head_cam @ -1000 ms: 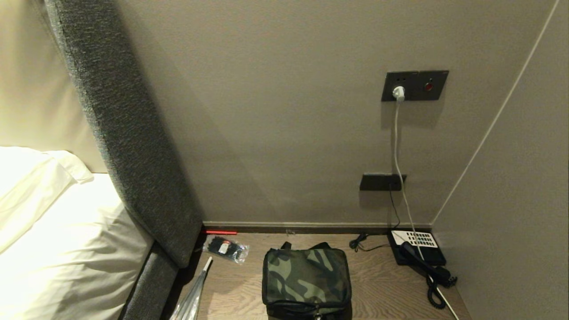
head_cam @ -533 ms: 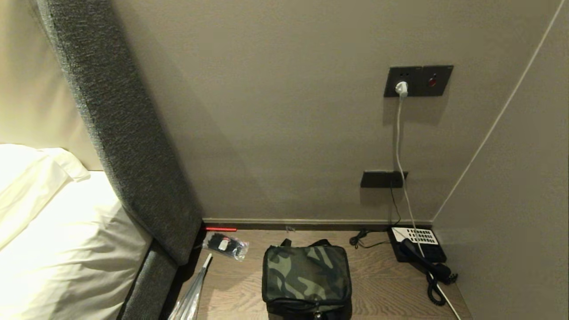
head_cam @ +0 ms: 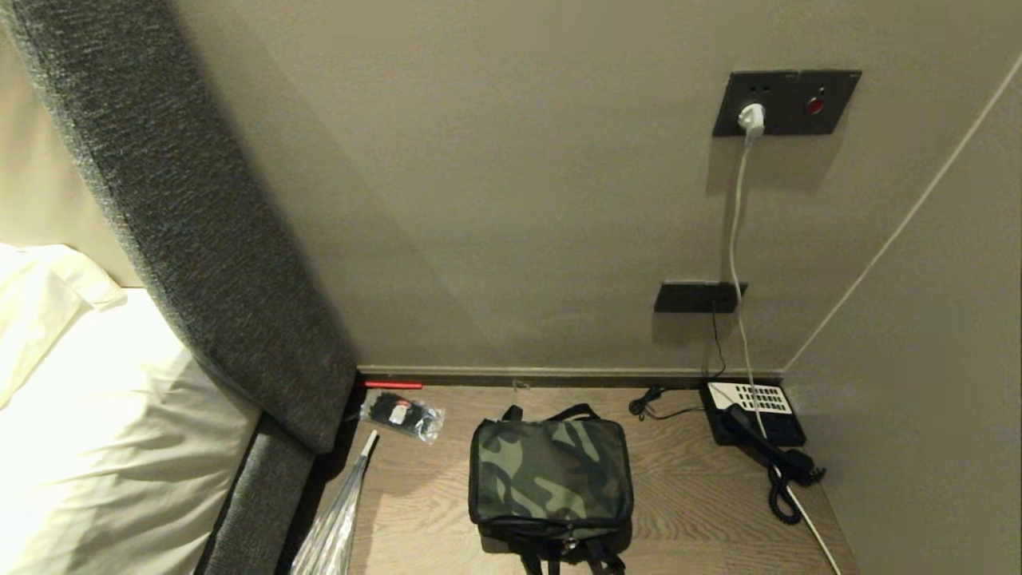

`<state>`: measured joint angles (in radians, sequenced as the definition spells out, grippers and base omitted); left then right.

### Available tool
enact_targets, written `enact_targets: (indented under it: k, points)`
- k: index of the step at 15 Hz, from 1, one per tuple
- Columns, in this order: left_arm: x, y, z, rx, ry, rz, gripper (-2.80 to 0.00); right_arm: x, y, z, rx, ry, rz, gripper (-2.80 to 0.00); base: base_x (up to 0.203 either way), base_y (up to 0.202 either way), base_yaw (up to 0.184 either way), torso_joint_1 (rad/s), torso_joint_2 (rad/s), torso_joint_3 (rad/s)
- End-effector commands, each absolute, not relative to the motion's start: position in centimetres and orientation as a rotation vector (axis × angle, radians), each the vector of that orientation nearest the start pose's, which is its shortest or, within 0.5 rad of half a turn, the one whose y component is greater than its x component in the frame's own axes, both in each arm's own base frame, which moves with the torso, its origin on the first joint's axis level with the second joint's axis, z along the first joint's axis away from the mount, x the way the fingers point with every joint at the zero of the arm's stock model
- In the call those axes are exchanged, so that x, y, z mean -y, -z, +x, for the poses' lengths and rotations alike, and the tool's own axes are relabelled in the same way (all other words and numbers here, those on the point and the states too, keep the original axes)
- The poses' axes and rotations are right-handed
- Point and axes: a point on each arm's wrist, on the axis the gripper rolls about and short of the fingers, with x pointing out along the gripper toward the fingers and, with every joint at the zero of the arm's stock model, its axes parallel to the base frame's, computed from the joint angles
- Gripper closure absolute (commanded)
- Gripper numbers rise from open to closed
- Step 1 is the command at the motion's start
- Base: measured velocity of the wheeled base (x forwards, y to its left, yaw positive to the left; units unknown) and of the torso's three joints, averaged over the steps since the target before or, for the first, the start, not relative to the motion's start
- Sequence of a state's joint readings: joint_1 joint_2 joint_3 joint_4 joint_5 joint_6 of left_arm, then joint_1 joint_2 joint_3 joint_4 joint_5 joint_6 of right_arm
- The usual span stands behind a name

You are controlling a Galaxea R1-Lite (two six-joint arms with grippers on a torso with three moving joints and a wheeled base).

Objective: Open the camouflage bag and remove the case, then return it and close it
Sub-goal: Open the top of the storage box

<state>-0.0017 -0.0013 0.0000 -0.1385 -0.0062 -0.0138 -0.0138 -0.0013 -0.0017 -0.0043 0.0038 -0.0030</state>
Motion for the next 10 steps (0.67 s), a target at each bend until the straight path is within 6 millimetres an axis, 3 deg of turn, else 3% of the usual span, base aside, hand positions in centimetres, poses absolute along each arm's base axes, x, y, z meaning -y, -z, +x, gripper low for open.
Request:
enact_targets:
  k: [1, 10]
  points:
    - [0.01, -7.86, -2.04, 0.1, 0.009, -0.017, 0.0, -0.04, -7.63, -2.33, 0.011, 0.009, -0.003, 0.0, 0.0, 0.0, 0.0, 0.007, 0.01, -0.198]
    - [0.01, -7.86, -2.04, 0.1, 0.009, -0.017, 0.0, -0.04, -7.63, -2.33, 0.011, 0.009, -0.003, 0.0, 0.0, 0.0, 0.0, 0.001, 0.0, -0.2]
